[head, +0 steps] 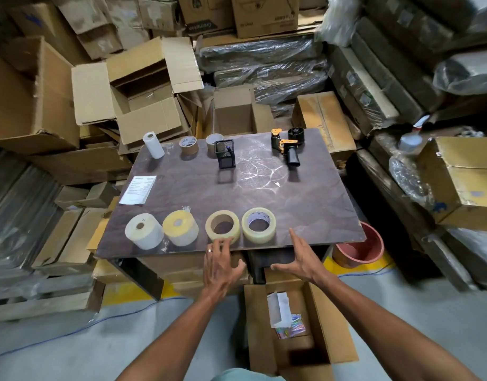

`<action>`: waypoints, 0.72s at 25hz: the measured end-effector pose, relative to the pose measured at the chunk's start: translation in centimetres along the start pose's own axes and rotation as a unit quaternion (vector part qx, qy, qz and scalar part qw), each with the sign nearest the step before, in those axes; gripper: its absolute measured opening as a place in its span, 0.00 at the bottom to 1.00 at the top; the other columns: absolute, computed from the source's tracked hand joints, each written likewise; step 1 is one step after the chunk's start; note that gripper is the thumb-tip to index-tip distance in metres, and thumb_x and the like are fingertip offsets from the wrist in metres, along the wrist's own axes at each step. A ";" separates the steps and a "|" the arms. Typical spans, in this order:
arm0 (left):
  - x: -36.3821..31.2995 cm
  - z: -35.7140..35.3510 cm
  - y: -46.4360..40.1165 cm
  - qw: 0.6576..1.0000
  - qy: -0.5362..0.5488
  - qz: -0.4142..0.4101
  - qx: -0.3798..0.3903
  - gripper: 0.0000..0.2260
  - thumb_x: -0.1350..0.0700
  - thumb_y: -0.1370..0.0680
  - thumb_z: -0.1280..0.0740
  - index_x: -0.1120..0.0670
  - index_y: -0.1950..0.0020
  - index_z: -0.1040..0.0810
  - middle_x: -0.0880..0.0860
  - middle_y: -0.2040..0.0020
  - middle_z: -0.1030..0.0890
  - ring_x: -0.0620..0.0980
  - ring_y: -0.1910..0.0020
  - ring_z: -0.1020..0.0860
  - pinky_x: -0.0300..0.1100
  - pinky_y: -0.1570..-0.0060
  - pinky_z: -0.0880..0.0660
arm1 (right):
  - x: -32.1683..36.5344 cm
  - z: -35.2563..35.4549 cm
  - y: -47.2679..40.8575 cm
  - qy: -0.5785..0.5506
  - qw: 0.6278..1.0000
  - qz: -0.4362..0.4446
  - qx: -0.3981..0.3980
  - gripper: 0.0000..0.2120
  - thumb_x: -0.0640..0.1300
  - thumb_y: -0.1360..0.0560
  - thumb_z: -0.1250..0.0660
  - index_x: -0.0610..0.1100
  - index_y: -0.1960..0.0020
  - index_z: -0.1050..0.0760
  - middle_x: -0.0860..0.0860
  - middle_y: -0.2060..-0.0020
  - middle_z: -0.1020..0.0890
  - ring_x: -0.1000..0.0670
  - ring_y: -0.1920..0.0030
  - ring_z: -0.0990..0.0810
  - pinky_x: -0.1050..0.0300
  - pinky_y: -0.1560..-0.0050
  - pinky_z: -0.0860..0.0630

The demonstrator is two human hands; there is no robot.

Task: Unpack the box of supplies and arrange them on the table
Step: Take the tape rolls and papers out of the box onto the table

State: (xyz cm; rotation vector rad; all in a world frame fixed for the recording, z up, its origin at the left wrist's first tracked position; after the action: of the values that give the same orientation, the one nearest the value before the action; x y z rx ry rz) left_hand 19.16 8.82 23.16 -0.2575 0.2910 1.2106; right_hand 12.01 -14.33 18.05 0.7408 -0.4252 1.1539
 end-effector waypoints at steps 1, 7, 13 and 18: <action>-0.6 -0.5 1.3 1.000 0.008 0.007 0.003 0.28 0.44 0.31 0.31 0.50 0.32 0.28 0.51 0.41 0.26 0.53 0.45 0.26 0.47 0.47 0.22 | -0.4 0.0 1.0 0.003 1.000 0.007 0.003 0.64 0.71 0.39 0.25 0.47 0.18 0.57 0.45 0.20 0.45 0.45 0.21 0.44 0.50 0.23 0.40; -5.2 -4.3 9.0 0.991 0.115 0.025 0.056 0.27 0.48 0.27 0.31 0.51 0.28 0.27 0.48 0.38 0.23 0.49 0.41 0.22 0.44 0.41 0.24 | -4.5 -0.5 7.2 0.011 0.999 0.028 0.030 0.59 0.70 0.38 0.25 0.47 0.19 0.49 0.46 0.24 0.38 0.46 0.24 0.37 0.49 0.26 0.35; -8.0 -7.9 15.2 0.983 0.149 0.061 0.092 0.25 0.49 0.25 0.34 0.50 0.28 0.27 0.49 0.32 0.24 0.49 0.34 0.25 0.46 0.35 0.26 | -9.3 -2.3 13.0 0.026 0.998 0.029 0.052 0.38 0.58 0.25 0.30 0.44 0.22 0.39 0.44 0.26 0.32 0.45 0.26 0.34 0.52 0.28 0.35; -8.3 -10.9 18.4 0.976 0.147 0.075 0.139 0.22 0.55 0.21 0.37 0.51 0.26 0.29 0.50 0.29 0.26 0.49 0.30 0.28 0.43 0.31 0.32 | -12.7 -3.9 15.7 0.028 0.998 -0.005 0.063 0.24 0.47 0.18 0.39 0.42 0.24 0.35 0.44 0.28 0.28 0.45 0.29 0.29 0.54 0.30 0.34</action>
State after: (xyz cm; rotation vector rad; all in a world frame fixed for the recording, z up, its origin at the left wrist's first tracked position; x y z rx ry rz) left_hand -1.75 3.87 15.18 -0.1711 0.7427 1.2619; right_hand -7.42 -16.67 11.89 0.8173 -0.3030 1.1974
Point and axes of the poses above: each hand's wrist, its own y-axis away from the middle knuckle, its own z-axis out of the back of the hand, x = y × z, the point moved 9 cm from there along -y, towards the middle knuckle
